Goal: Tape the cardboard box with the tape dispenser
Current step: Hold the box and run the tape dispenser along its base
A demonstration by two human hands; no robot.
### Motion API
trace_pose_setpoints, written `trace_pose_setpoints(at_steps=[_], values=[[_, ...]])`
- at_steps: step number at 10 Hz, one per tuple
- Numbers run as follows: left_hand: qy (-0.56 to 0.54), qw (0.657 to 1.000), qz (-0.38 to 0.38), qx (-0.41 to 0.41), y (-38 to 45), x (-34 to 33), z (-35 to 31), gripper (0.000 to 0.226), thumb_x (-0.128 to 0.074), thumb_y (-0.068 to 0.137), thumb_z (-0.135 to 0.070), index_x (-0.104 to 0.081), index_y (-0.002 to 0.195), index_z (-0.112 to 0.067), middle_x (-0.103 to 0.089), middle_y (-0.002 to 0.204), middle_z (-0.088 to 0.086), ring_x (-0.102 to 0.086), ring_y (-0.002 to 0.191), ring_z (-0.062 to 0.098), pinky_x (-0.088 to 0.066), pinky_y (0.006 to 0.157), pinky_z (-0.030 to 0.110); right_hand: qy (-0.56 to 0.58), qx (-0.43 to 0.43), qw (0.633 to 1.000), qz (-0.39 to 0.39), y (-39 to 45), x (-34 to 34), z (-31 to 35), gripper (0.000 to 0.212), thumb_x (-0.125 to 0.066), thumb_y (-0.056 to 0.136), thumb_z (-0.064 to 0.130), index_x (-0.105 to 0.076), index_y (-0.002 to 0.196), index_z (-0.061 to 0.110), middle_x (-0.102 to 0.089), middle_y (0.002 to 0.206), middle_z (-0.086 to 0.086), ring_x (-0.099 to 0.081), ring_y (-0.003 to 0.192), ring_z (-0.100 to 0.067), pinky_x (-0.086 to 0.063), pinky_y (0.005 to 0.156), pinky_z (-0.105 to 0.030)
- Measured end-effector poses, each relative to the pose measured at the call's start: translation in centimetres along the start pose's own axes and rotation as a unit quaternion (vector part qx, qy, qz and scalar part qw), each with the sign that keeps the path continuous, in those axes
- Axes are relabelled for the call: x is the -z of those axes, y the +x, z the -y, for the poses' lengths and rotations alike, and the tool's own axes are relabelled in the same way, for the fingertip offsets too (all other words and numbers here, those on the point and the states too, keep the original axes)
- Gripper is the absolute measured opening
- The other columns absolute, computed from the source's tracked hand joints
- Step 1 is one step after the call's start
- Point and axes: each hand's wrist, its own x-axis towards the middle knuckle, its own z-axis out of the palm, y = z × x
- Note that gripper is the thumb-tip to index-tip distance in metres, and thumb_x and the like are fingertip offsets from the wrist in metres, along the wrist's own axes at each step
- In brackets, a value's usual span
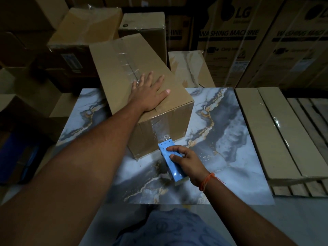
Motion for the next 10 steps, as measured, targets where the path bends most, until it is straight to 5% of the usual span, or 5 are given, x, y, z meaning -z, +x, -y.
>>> trace_pose_setpoints(at_steps=[3, 10], values=[[-0.001, 1.000, -0.004, -0.002, 0.1, -0.2, 0.2, 0.076, -0.018, 0.093, -0.078, -0.005, 0.160, -0.044, 0.000, 0.174, 0.003, 0.001, 0.159, 0.033, -0.004, 0.126, 0.059, 0.008, -0.011, 1.000, -0.015, 0.0, -0.2, 0.2, 0.024, -0.062, 0.093, 0.002, -0.074, 0.105, 0.019, -0.066, 0.103, 0.008, -0.064, 0.085, -0.022, -0.058, 0.075, -0.032], [-0.001, 1.000, -0.001, 0.000, 0.0, -0.2, 0.2, 0.076, -0.017, 0.093, -0.078, -0.004, 0.160, -0.044, 0.001, 0.174, 0.003, 0.002, 0.159, 0.032, -0.003, 0.126, 0.058, 0.010, -0.036, 0.999, -0.026, 0.2, -0.7, 1.3, 0.025, -0.063, 0.092, 0.001, -0.075, 0.108, 0.016, -0.064, 0.122, -0.009, -0.065, 0.091, -0.024, -0.059, 0.076, -0.031]])
